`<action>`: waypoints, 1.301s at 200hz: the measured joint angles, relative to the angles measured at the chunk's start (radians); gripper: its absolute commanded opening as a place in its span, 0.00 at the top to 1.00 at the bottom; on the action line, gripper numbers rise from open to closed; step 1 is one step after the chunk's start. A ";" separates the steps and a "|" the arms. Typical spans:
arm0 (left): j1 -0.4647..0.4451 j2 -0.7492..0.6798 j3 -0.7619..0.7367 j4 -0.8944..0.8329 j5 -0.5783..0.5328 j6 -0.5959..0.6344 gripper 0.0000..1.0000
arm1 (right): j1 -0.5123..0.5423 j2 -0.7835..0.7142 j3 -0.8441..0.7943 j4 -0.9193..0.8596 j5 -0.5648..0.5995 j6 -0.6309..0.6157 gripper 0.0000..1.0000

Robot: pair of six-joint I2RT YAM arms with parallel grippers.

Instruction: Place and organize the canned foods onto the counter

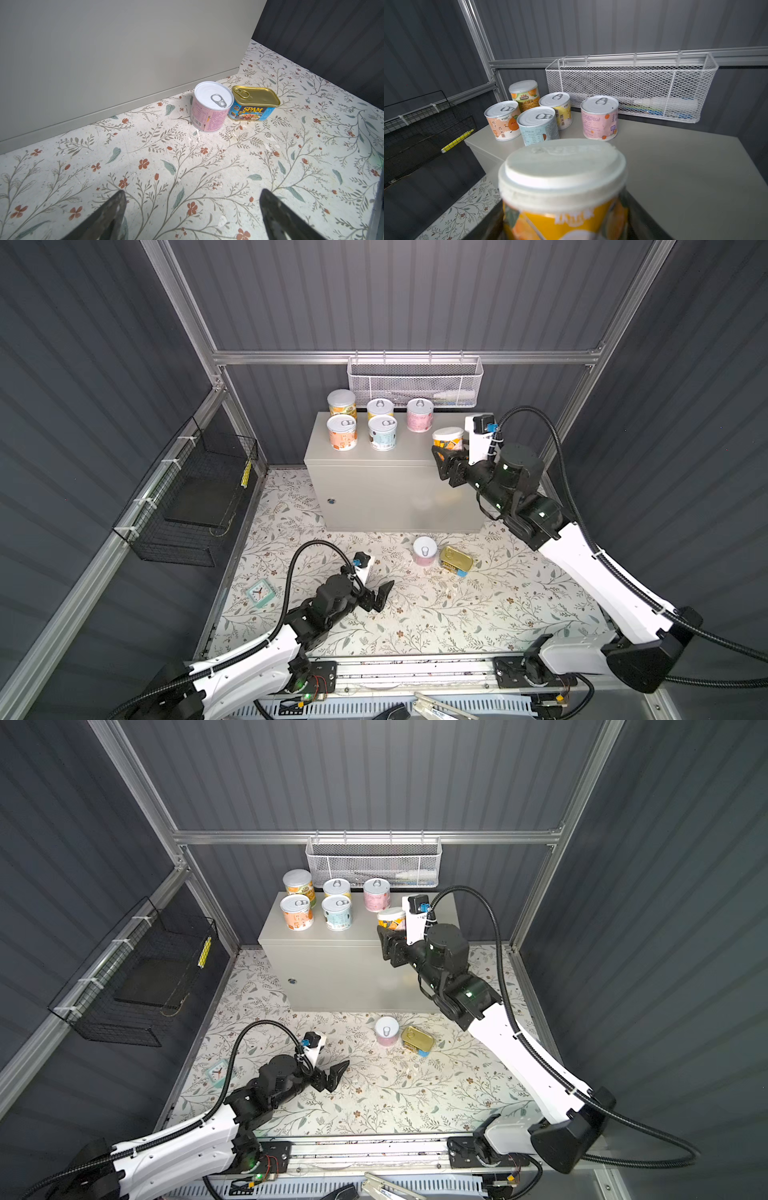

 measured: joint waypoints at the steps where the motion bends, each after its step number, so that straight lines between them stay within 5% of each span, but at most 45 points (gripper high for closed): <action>1: 0.000 0.000 0.000 0.000 0.000 0.000 0.00 | -0.002 0.004 0.001 0.002 -0.002 -0.001 0.29; 131: 0.000 0.021 0.000 0.000 -0.027 0.000 0.00 | -0.036 0.348 0.177 0.326 -0.040 -0.065 0.30; 195: 0.000 0.095 0.008 0.001 -0.026 -0.004 0.00 | -0.037 0.351 0.149 0.308 -0.011 -0.071 0.15; 260: 0.000 0.117 0.022 0.004 -0.027 -0.007 0.00 | -0.037 0.276 0.061 0.235 -0.055 -0.101 0.15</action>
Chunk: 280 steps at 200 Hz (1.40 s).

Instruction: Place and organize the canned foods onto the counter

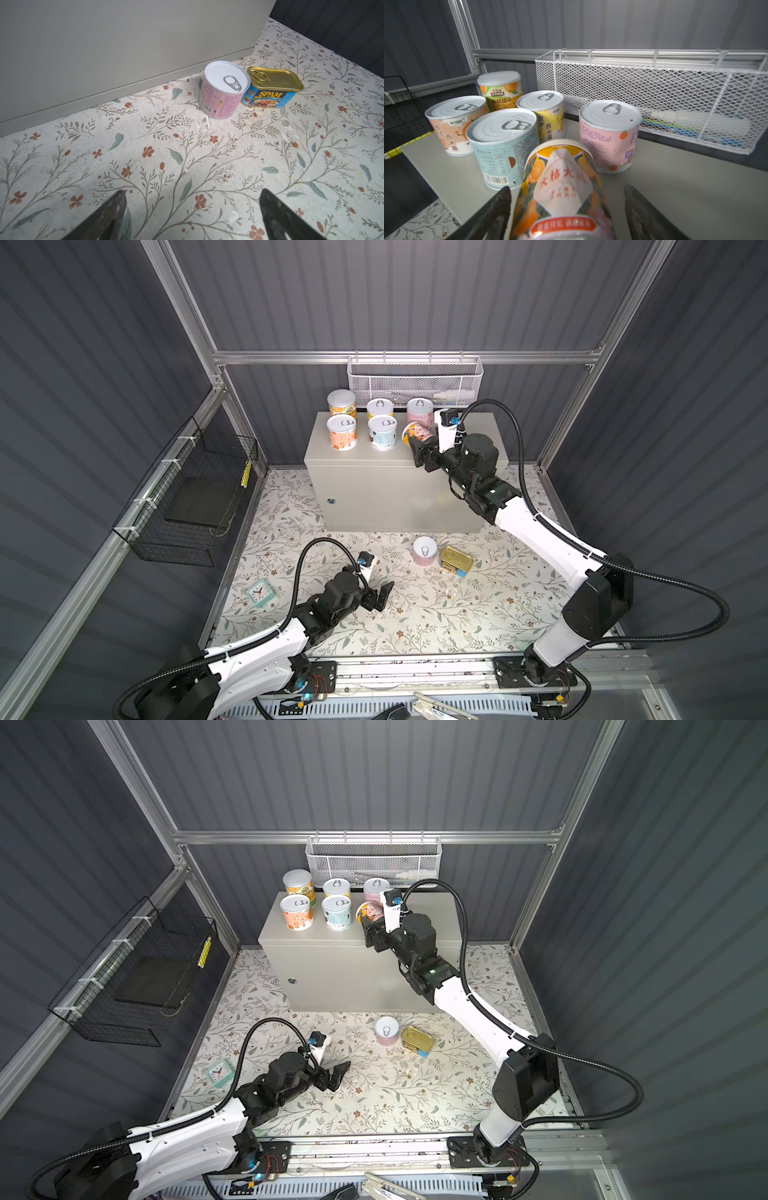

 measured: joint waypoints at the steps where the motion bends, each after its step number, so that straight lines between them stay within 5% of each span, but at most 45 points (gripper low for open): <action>1: 0.000 0.000 0.000 0.000 0.000 0.000 0.00 | 0.000 0.000 0.000 -0.002 -0.001 -0.001 0.15; 73: 0.000 0.002 0.001 0.000 0.000 0.000 0.00 | -0.004 0.063 0.083 -0.095 -0.049 -0.049 0.22; 151: 0.000 0.018 0.005 0.000 -0.008 0.000 0.00 | -0.012 0.099 0.100 -0.060 -0.084 -0.066 0.40; 244: 0.000 0.095 0.085 -0.087 -0.093 -0.020 0.00 | -0.012 -0.182 -0.221 0.014 -0.083 -0.046 0.43; 280: 0.000 -0.007 0.087 -0.162 -0.136 -0.117 0.00 | -0.007 -0.344 -0.368 0.018 -0.084 -0.026 0.43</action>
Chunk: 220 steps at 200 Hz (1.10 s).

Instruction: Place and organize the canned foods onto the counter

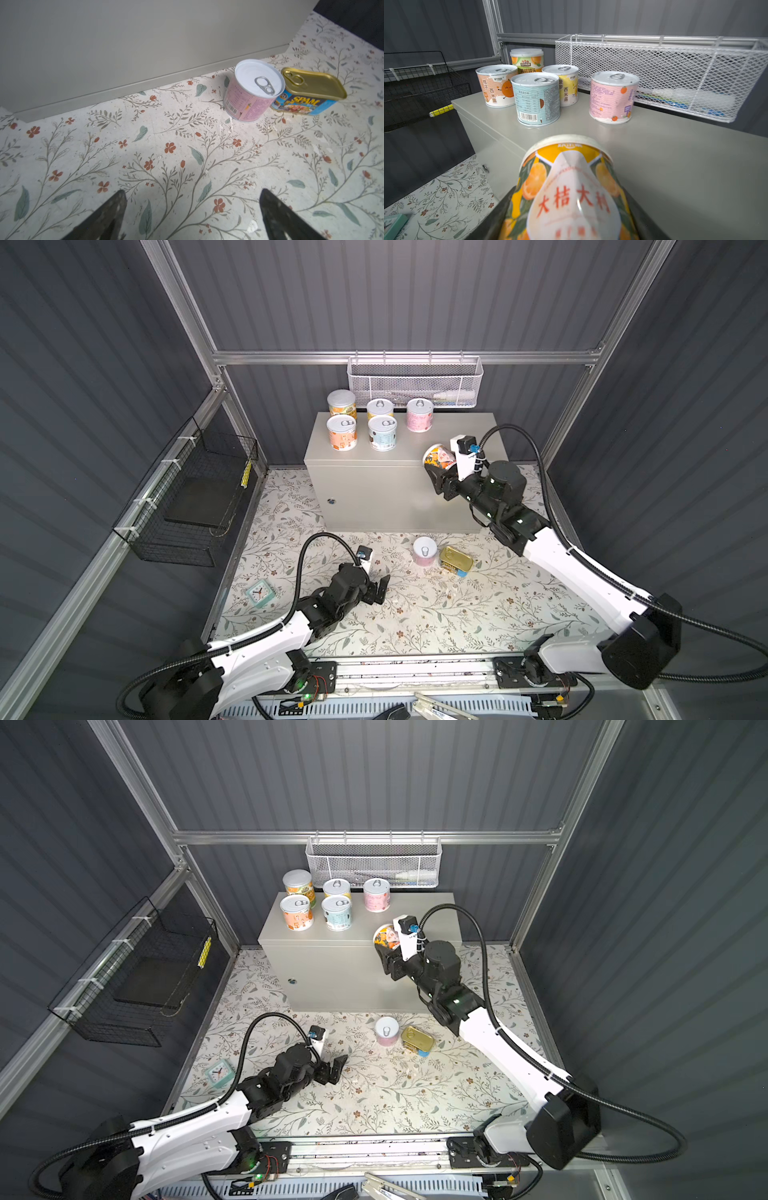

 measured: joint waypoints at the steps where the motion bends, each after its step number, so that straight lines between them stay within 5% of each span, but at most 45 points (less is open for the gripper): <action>1: 0.000 -0.008 0.001 -0.007 -0.002 -0.008 0.00 | 0.000 -0.003 -0.003 0.000 0.000 0.000 0.43; 79: 0.000 -0.230 0.294 -0.277 0.103 -0.340 0.00 | 0.163 -0.249 -0.226 -0.003 0.010 -0.065 0.42; 141: 0.000 -0.158 0.288 -0.138 0.302 -0.563 0.00 | 0.317 -0.209 -0.325 -0.007 0.071 -0.154 0.42; 220: 0.000 -0.173 0.227 0.027 0.312 -0.662 0.00 | 0.328 -0.213 -0.405 0.079 0.096 -0.108 0.43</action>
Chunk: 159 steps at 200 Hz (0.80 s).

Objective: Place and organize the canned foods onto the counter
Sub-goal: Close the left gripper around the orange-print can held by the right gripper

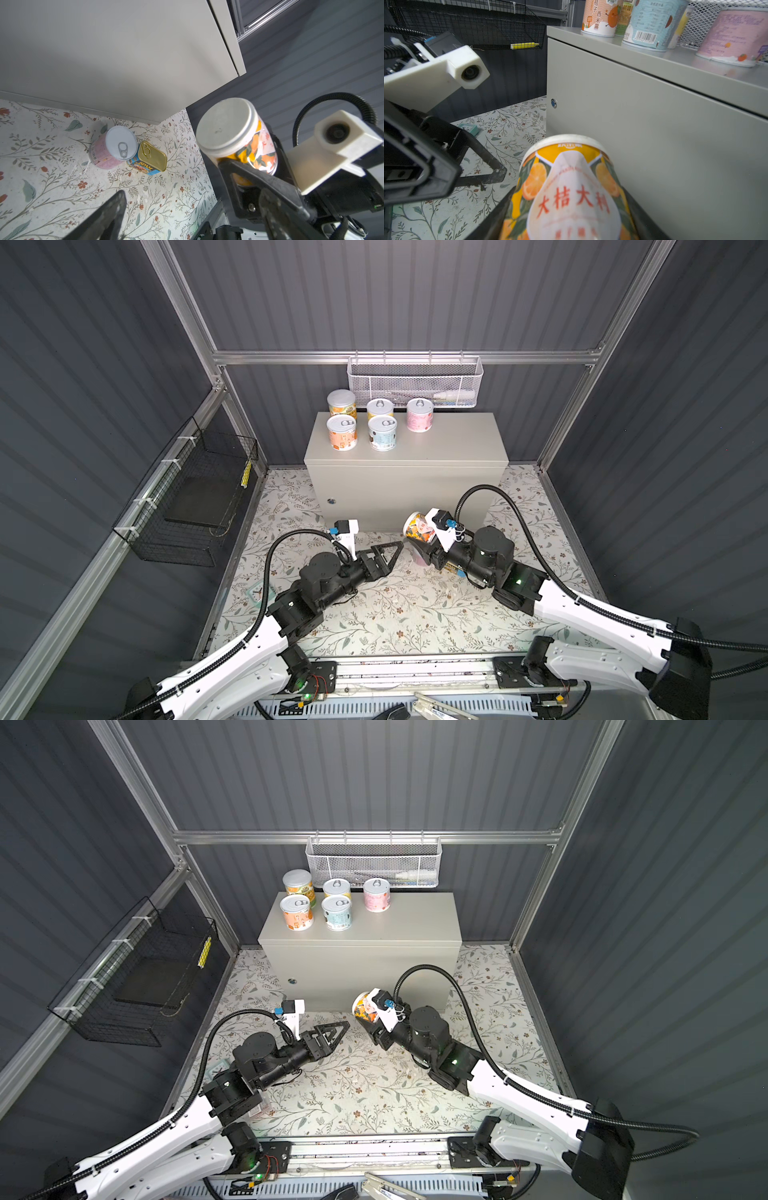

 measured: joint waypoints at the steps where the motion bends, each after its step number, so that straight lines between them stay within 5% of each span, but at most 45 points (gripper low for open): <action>1: 0.000 0.000 0.000 0.001 0.000 0.000 0.00 | 0.000 0.000 0.000 0.002 0.000 0.000 0.43; 159: 0.000 0.068 -0.011 0.221 -0.097 -0.006 0.00 | 0.030 0.126 -0.041 0.200 -0.014 0.117 0.42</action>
